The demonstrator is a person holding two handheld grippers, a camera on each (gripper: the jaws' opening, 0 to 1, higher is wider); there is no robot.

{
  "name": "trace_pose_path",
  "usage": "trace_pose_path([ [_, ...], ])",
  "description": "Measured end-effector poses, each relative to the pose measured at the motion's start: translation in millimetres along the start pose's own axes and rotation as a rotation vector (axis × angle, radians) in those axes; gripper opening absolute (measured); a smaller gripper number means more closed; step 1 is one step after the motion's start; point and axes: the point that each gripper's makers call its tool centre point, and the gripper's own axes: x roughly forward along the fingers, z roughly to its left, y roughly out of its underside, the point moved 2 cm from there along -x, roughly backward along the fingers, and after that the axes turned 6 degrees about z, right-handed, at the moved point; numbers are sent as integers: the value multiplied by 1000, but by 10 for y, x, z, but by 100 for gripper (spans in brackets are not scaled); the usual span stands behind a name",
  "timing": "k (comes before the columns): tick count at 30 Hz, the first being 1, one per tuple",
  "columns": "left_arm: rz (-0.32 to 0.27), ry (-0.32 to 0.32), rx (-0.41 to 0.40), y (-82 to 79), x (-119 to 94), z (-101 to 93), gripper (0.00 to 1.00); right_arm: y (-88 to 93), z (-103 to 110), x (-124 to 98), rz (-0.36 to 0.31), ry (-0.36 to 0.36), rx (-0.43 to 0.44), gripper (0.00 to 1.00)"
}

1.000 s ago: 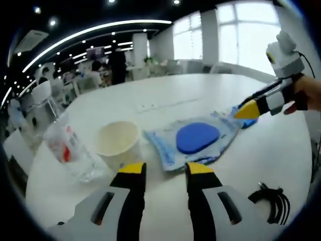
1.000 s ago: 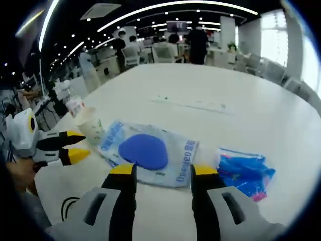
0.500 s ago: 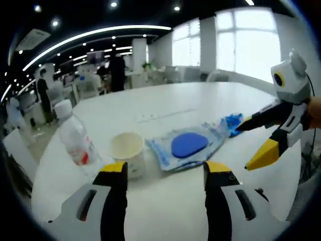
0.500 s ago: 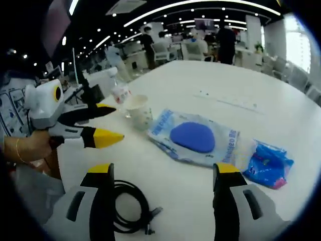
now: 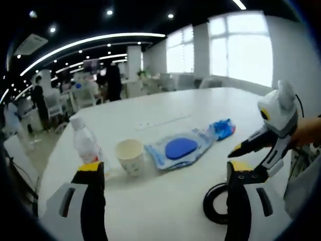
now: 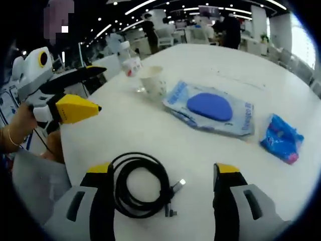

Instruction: Arrange the tabletop items into an orderly group along one side of the table until the central work area is clear of visible clutter.

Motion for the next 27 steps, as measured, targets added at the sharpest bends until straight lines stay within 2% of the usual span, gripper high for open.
trace_pose_path([
  [5, 24, 29, -1, 16, -184, -77, 100, 155, 5, 49, 47, 30, 13, 73],
  [10, 38, 65, 60, 33, -368, -201, 100, 268, -11, 121, 88, 43, 32, 65],
  [11, 45, 71, 50, 46, -414, -220, 100, 283, -17, 130, 92, 46, 37, 62],
  [12, 41, 80, 45, 46, -443, -238, 100, 303, -24, 141, 100, 51, 44, 60],
  [13, 12, 99, 42, 14, -484, -276, 100, 312, -29, 149, 103, 57, 46, 60],
  [18, 37, 87, 109, 44, -595, -269, 100, 363, -78, 175, 127, 99, 57, 48],
  [23, 20, 62, 76, 59, -659, -210, 100, 347, -138, 201, 134, 162, 63, 39],
  [25, 17, 56, 93, 84, -646, -203, 100, 351, -168, 200, 147, 190, 47, 34],
  [27, 51, 39, 109, 159, -624, -176, 100, 347, -189, 205, 155, 212, 41, 31],
])
